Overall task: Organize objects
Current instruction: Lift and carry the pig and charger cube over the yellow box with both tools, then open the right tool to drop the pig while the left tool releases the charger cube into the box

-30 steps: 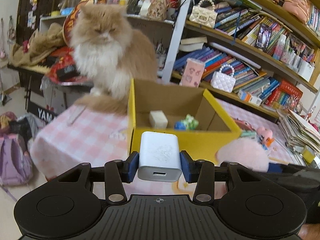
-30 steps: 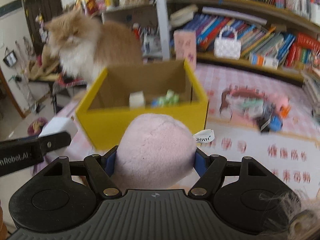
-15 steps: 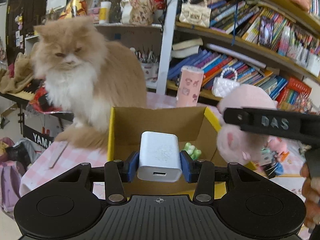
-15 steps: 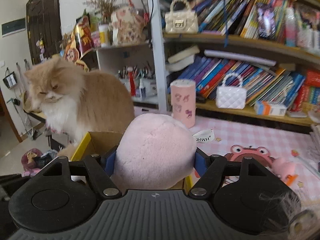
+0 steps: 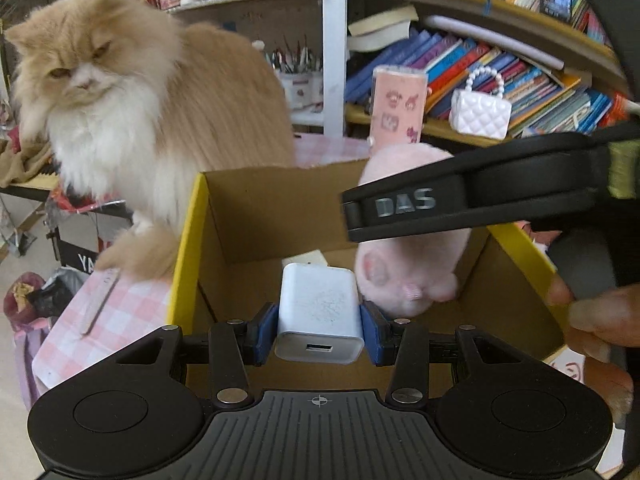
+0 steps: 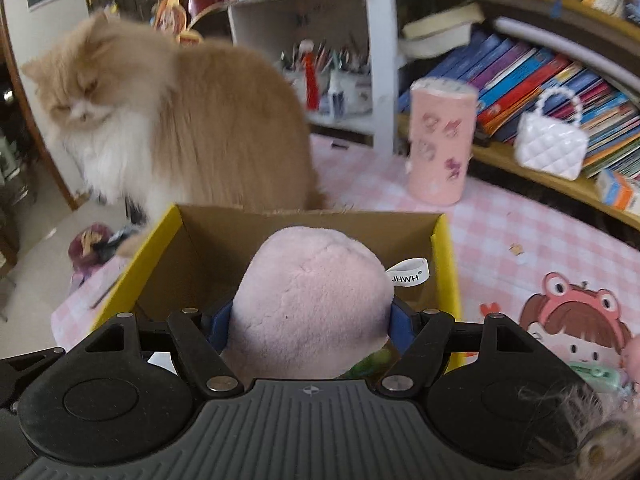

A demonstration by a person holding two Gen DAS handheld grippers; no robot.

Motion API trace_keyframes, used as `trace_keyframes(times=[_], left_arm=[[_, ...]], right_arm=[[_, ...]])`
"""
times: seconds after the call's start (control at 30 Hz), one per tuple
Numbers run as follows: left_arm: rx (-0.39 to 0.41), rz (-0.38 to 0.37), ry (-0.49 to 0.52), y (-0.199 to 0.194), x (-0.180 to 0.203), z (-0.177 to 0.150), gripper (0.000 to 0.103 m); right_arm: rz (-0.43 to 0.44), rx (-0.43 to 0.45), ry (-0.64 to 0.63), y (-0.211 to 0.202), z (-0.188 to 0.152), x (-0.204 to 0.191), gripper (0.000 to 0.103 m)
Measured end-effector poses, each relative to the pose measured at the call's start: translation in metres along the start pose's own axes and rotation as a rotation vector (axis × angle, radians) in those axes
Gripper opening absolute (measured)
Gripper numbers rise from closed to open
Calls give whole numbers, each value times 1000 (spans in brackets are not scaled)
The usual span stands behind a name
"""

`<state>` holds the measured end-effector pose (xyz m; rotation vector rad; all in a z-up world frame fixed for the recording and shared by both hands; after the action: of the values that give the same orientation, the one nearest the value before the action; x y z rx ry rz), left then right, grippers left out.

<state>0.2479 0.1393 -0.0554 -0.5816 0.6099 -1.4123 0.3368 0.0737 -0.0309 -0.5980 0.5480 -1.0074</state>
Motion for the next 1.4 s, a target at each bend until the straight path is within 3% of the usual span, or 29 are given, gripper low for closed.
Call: trace_keyframes(times=[0.3,0.6,0.77,0.83,1.1,1.4], left_arm=[[-67,27,-7,23,-3,-8,43],[-81,8,-32,30,-3,-8,44],[-13,-7,-52,12,-4,0,51],[26,-3,-55,1,-5,4,61],[143,7,-79,-44,-14,15,83],[178,17,-102,-77,-22,-3,87]], right_arm=[[20,-125,-9,43,-2,3,73],[16,-158,-35,51,-8,0,77],[46,-103,2,37,1,1,86],[48,-68,22,25,6,3,86],[13,90,103,-46,11,22,87],[-125,222,107,-115,-26,34,88]])
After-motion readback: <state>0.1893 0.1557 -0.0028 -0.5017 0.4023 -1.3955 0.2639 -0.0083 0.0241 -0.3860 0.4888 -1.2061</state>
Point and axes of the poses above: each gripper's, at about its wrist camera, not at the fingertips, and y roughly the way its jaws point, x to its right, z to its top, the point moved 7 cm from there along y, roughly the way its jaws point, and after that the axes turned 2 degrees about y, right-handed, at the moved point
